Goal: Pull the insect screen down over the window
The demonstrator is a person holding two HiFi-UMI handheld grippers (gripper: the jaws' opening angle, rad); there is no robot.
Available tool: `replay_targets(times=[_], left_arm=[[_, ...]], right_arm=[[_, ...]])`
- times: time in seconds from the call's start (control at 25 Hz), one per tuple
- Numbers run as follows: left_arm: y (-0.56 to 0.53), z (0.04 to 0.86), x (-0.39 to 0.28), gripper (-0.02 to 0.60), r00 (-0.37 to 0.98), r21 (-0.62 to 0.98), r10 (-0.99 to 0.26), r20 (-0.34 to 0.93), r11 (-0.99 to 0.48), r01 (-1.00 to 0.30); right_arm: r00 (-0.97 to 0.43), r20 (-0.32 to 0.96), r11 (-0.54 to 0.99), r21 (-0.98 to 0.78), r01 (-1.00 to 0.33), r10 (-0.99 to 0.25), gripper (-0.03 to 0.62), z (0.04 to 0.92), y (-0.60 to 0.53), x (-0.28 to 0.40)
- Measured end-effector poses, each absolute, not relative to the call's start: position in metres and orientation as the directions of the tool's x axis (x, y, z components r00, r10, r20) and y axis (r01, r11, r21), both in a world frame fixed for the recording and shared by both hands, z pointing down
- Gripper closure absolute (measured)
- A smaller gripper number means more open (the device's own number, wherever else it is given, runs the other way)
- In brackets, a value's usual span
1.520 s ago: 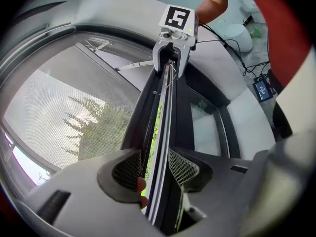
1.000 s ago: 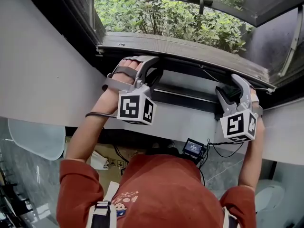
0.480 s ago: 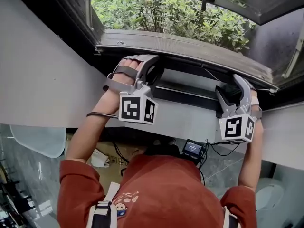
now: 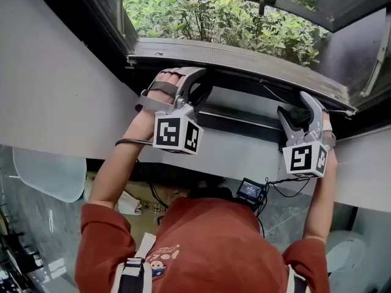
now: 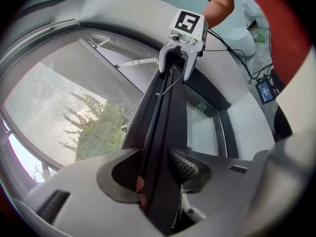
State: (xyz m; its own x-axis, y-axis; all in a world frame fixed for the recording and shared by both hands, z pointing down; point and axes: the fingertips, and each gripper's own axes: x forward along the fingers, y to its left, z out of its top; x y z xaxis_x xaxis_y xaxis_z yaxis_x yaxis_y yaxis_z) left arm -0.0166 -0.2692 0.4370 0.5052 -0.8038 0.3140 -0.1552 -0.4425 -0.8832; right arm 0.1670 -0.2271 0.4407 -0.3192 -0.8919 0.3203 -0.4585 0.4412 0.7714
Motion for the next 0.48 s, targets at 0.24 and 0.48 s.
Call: replay_targets(times=[0.24, 0.48], left_arm=[[-0.267, 0.433, -0.018, 0.422, 0.515, -0.884, -0.804, 0.296, -0.435, -0.171], [-0.252, 0.417, -0.018, 0.422, 0.558, -0.844, -0.805, 0.203, -0.433, -0.317]], right_arm=[[-0.309, 0.325, 0.44, 0.77, -0.463, -0.894, 0.299, 0.439, -0.226, 0.167], [-0.349, 0.237, 0.403, 0.728, -0.554, -0.907, 0.299, 0.42, -0.214, 0.161]])
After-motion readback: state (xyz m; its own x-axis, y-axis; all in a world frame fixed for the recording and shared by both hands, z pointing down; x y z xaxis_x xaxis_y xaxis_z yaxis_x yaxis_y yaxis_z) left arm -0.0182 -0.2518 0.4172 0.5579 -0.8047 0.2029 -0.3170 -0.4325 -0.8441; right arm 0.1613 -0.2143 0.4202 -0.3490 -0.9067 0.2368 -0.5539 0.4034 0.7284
